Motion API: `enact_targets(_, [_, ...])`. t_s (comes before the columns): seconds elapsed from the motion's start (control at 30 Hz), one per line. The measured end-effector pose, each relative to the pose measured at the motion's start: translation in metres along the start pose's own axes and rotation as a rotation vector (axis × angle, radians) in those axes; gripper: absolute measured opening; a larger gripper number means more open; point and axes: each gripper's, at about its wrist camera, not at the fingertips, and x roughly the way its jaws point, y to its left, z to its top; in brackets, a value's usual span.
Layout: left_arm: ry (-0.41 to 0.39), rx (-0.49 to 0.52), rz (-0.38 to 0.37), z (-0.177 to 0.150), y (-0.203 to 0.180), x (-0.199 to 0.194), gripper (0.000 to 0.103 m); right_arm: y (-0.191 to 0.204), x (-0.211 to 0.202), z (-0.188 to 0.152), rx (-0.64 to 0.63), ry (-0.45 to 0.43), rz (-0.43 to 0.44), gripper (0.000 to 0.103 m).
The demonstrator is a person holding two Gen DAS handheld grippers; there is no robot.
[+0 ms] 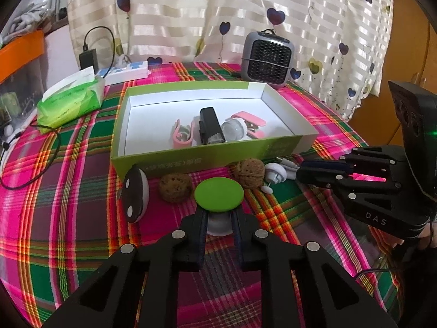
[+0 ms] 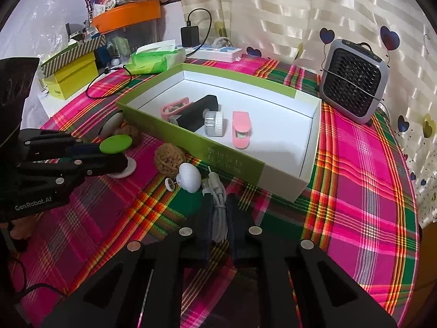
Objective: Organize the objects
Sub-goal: 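Grasp the green mushroom stand with the left tool while the right tool grasps the white cable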
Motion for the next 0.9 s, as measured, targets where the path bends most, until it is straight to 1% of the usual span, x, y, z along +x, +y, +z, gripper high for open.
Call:
enact_targets(0.37, [-0.041,0.008,-0.035,0.004,-0.005,-0.008,0.015,0.0,-0.013,0.003,0.017,-0.055,0.008,0.01])
enact_targets(0.63, [-0.053,0.003,-0.038,0.004,-0.005,-0.009,0.015,-0.002,-0.023,0.007,0.042,-0.107,0.027,0.01])
enact_targets(0.9, [-0.056,0.0,-0.033,0.004,-0.004,-0.01,0.015,0.001,-0.026,0.008,0.047,-0.135,0.042,0.01])
